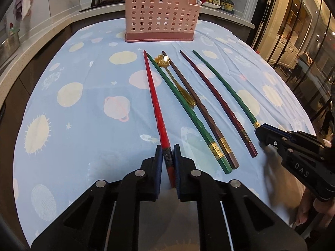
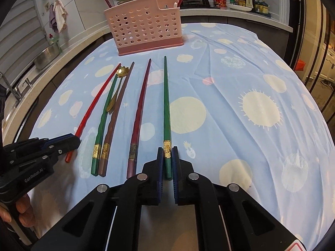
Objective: Organize utensils
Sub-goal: 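Lift both held chopsticks off the table toward the pink holder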
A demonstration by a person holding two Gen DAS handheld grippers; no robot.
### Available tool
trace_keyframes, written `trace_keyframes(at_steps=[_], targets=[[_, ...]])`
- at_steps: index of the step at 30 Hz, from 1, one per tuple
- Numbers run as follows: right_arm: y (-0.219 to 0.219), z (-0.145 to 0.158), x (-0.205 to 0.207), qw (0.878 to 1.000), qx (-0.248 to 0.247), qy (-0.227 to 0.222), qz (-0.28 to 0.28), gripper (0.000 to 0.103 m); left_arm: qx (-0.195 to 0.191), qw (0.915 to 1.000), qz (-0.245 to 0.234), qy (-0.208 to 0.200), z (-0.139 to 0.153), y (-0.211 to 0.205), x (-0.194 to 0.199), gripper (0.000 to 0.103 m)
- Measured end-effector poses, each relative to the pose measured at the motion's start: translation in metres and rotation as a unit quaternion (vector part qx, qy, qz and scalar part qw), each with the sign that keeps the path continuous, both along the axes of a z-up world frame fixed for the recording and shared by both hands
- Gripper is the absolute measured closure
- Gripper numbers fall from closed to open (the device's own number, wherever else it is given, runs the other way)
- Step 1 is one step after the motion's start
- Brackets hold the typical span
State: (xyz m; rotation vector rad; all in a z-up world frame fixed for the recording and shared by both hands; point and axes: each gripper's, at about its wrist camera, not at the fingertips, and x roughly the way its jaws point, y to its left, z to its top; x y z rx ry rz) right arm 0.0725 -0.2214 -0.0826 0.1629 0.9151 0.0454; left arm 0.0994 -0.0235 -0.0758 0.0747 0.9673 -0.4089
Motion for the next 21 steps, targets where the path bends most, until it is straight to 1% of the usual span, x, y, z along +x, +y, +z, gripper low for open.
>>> trace_keyframes(at_steps=[3, 7, 10, 13, 16, 21], targets=[[-0.003, 0.003, -0.007, 1.0, 0.007, -0.001, -0.003, 0.096, -0.014, 0.9999, 0.003, 0.009, 0.002, 0.008, -0.003, 0.093], [-0.006, 0.014, -0.02, 1.0, 0.014, -0.01, -0.008, 0.096, -0.023, 0.9997, 0.007, 0.005, 0.011, 0.019, -0.013, 0.094], [-0.01, 0.03, -0.031, 0.999, 0.016, -0.028, -0.012, 0.096, -0.031, 0.9994, 0.011, -0.008, 0.026, 0.027, -0.022, 0.094], [-0.015, 0.051, -0.041, 0.998, 0.022, -0.053, -0.016, 0.096, -0.042, 0.9986, 0.016, -0.029, 0.045, 0.036, -0.03, 0.094], [-0.023, 0.075, -0.048, 0.996, 0.035, -0.083, -0.024, 0.096, -0.058, 0.9965, 0.022, -0.056, 0.071, 0.047, -0.034, 0.094], [-0.038, 0.116, -0.053, 0.989, 0.04, -0.138, -0.037, 0.096, -0.082, 0.9902, 0.029, -0.109, 0.114, 0.061, -0.034, 0.096]])
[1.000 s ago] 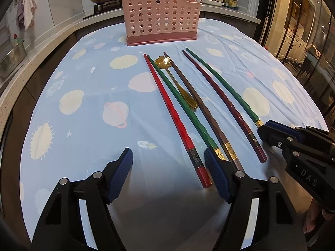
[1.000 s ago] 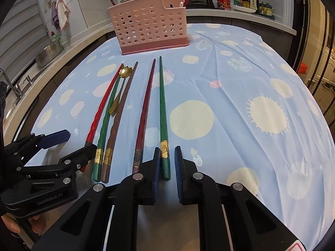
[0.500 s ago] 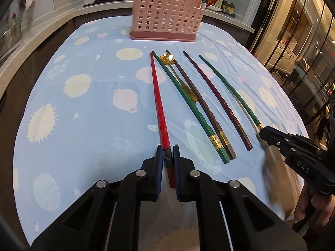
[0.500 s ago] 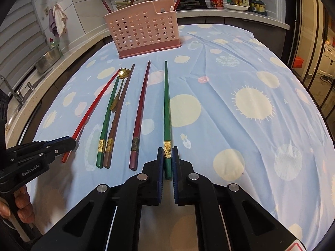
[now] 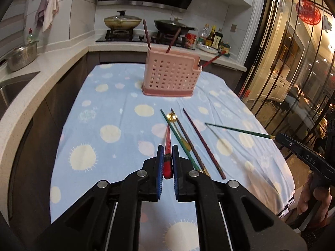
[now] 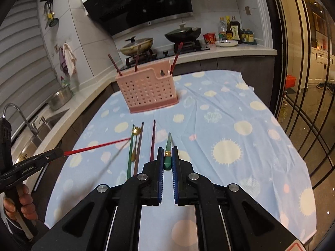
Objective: Organize utensils
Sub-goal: 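Lift both held chopsticks off the table toward the pink holder, then carry both chopsticks above the pink holder and lower them in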
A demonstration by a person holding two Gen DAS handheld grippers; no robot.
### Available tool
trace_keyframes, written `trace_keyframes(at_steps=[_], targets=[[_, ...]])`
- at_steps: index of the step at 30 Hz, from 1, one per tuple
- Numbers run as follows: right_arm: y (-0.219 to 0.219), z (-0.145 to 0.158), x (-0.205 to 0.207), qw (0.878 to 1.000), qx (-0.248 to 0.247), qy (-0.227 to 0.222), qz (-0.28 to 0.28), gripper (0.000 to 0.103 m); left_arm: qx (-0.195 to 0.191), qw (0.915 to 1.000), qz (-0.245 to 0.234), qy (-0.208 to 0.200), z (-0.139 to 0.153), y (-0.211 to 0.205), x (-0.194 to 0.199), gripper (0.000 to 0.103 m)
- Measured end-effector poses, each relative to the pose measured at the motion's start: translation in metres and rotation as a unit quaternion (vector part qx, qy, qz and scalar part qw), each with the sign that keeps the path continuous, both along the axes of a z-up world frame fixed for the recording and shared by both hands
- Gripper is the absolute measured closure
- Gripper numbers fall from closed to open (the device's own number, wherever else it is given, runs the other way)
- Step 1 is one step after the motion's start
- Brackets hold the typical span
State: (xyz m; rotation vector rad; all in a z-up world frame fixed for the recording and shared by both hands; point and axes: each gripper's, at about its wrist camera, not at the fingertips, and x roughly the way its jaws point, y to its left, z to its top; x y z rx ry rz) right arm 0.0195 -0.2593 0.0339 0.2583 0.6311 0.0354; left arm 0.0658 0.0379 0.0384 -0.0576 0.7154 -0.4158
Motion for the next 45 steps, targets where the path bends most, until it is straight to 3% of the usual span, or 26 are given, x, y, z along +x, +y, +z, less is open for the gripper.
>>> trace_keyframes(at_steps=[8, 20, 33, 45], targets=[[-0.019, 0.053, 0.011, 0.997, -0.005, -0.071, -0.018, 0.096, 0.002, 0.9976, 0.017, -0.068, 0.05, 0.005, 0.02, 0.096], [-0.036, 0.103, 0.05, 0.992, -0.006, -0.128, -0.012, 0.096, 0.021, 0.9922, 0.022, -0.121, 0.095, -0.002, 0.064, 0.096], [-0.026, 0.167, 0.137, 0.982, -0.009, -0.188, 0.005, 0.096, 0.007, 0.9819, 0.01, -0.189, 0.167, -0.031, 0.125, 0.096], [-0.021, 0.187, 0.23, 0.982, -0.002, -0.191, -0.002, 0.096, 0.01, 0.9781, 0.0, -0.208, 0.204, -0.063, 0.191, 0.096]])
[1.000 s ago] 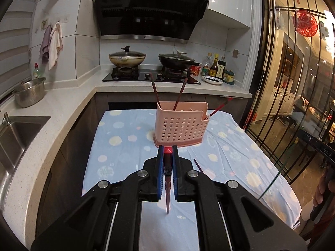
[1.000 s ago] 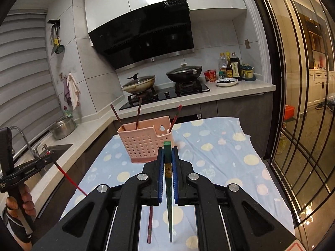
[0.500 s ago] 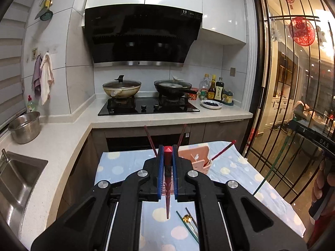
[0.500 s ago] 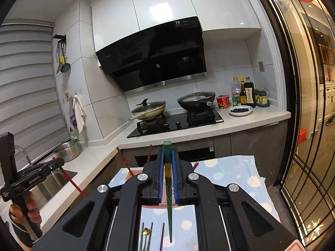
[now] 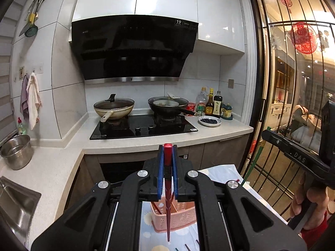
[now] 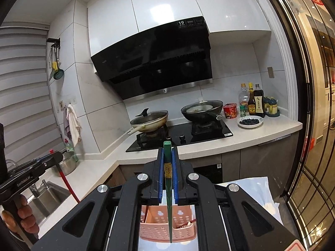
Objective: Organize utensils
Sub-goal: 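Carry both chopsticks above the pink holder and lower them in, then open both tools to release the chopsticks into the holder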
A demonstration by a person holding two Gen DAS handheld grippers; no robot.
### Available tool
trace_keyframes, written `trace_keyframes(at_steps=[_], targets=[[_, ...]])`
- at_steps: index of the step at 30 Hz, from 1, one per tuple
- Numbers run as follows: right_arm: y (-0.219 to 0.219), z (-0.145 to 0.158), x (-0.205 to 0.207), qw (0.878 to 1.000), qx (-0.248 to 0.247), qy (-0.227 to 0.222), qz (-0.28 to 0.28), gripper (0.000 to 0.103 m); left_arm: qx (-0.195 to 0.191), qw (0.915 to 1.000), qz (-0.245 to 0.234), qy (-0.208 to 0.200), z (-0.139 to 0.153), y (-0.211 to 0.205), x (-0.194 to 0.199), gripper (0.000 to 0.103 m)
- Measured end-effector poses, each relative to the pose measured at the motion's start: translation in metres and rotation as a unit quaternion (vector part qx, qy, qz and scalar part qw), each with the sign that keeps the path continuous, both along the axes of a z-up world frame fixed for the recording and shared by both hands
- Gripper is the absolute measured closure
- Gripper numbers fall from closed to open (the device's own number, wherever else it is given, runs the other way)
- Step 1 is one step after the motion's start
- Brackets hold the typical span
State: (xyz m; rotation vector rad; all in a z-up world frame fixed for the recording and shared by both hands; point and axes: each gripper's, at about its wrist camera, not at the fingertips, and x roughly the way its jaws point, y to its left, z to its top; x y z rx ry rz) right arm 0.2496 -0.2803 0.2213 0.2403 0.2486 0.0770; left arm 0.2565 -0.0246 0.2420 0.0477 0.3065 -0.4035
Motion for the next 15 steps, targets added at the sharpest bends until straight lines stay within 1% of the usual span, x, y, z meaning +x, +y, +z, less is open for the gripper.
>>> trace_keyframes(at_steps=[8, 12, 15], targets=[[0.004, -0.001, 0.053, 1.0, -0.008, 0.009, -0.01, 0.096, 0.005, 0.9999, 0.005, 0.011, 0.002, -0.013, 0.044, 0.096], [0.007, -0.012, 0.074, 1.0, -0.014, 0.023, -0.013, 0.096, 0.006, 0.9996, 0.007, 0.026, -0.007, -0.017, 0.062, 0.096], [0.008, -0.024, 0.088, 0.999, -0.013, 0.038, -0.012, 0.096, 0.01, 0.9991, 0.009, 0.04, -0.02, -0.019, 0.073, 0.096]])
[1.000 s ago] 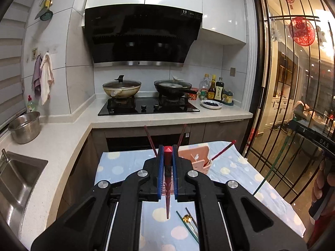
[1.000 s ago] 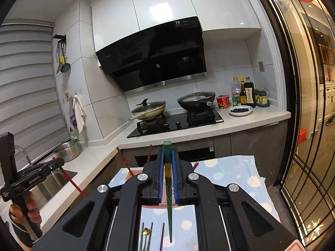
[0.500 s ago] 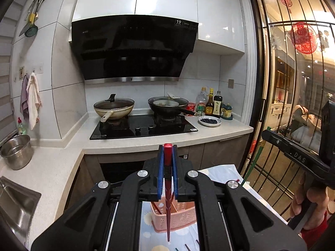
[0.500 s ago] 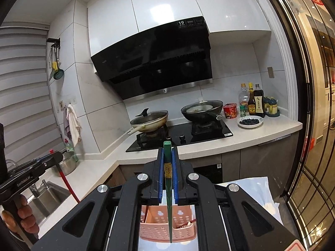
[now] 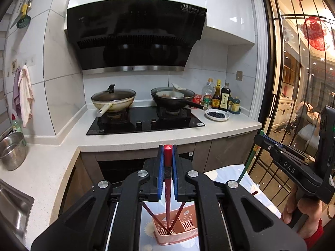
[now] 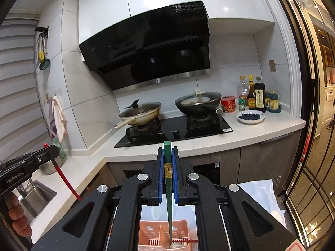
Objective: Organize utensils
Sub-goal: 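Open both tools to release the chopsticks into the holder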
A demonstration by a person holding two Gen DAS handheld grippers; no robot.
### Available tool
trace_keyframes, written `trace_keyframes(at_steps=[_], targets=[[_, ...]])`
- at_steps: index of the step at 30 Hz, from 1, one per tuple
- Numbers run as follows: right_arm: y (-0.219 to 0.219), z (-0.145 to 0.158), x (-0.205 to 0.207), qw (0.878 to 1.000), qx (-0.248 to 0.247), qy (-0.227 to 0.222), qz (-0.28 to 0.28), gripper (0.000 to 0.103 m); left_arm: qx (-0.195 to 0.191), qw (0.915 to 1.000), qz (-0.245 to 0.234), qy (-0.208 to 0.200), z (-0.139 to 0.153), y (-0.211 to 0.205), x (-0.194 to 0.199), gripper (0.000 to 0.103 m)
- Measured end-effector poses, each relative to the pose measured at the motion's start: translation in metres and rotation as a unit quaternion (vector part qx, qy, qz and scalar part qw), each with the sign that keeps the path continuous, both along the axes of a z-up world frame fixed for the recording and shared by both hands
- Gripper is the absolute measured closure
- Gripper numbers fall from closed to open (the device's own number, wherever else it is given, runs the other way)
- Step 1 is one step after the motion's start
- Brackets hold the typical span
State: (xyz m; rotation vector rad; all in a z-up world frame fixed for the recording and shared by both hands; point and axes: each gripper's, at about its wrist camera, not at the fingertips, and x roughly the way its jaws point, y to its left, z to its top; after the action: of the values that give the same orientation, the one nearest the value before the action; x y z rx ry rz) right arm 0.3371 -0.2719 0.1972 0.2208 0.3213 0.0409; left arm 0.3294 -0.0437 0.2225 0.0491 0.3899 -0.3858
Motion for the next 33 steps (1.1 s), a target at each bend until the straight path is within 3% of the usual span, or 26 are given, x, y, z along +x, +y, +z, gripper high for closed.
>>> trace_keyframes(at_steps=[11, 12, 13, 15, 17, 24, 33], targets=[[0.008, -0.04, 0.027, 0.999, -0.013, 0.047, 0.002, 0.095, 0.008, 0.9988, 0.014, 0.045, -0.037, 0.005, 0.024, 0.096], [0.008, -0.04, 0.025, 0.999, -0.014, 0.043, -0.003, 0.088, 0.009, 0.9988, 0.018, 0.045, -0.039, 0.005, 0.023, 0.094], [0.008, -0.04, 0.022, 0.999, -0.015, 0.039, -0.008, 0.073, 0.012, 0.9987, 0.023, 0.045, -0.04, 0.006, 0.021, 0.091], [0.009, -0.038, 0.012, 1.0, -0.014, 0.022, -0.013, 0.054, 0.012, 0.9985, 0.034, 0.042, -0.042, 0.009, 0.02, 0.055], [0.012, -0.035, 0.004, 1.0, -0.024, 0.013, -0.015, 0.053, 0.016, 0.9981, 0.053, 0.028, -0.043, 0.012, 0.012, 0.042], [0.019, -0.023, -0.031, 0.999, -0.039, 0.003, -0.008, 0.05, 0.017, 0.998, 0.058, 0.02, -0.042, 0.024, -0.011, 0.042], [0.021, -0.037, -0.092, 1.0, -0.025, 0.017, 0.006, 0.047, 0.028, 0.9978, 0.06, 0.008, -0.05, 0.033, -0.061, 0.03]])
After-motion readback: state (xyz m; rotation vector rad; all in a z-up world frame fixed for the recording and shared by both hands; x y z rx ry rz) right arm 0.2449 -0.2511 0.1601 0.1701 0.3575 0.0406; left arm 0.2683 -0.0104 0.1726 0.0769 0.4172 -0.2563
